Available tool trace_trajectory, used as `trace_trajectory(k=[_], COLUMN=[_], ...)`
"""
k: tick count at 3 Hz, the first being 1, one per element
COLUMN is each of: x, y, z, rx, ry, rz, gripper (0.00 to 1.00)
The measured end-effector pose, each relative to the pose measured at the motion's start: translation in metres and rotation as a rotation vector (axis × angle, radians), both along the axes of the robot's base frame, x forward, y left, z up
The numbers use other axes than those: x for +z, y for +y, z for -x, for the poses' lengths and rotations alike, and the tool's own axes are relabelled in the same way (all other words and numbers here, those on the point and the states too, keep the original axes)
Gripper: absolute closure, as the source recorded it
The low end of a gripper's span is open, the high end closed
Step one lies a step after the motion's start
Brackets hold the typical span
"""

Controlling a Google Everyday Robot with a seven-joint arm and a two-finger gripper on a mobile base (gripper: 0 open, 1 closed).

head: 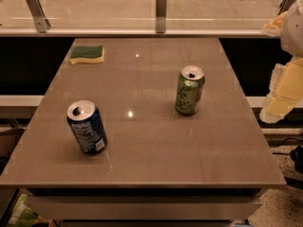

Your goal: Move green can near sponge

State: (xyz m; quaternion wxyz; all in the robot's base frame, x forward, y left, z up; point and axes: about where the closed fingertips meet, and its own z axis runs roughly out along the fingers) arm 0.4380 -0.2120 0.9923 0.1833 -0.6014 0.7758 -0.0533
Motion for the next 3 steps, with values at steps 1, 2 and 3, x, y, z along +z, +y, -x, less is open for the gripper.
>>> trace_trajectory(k=[1, 2, 3], x=[0.000, 0.004, 0.006], y=[0.000, -0.006, -0.016], z=[0.000, -0.004, -0.012], rx=[0.000, -0.039, -0.099], ry=[0.000, -0.041, -0.099], rz=[0.000, -0.078, -0.211], gripper=[0.00, 0.00, 0.00])
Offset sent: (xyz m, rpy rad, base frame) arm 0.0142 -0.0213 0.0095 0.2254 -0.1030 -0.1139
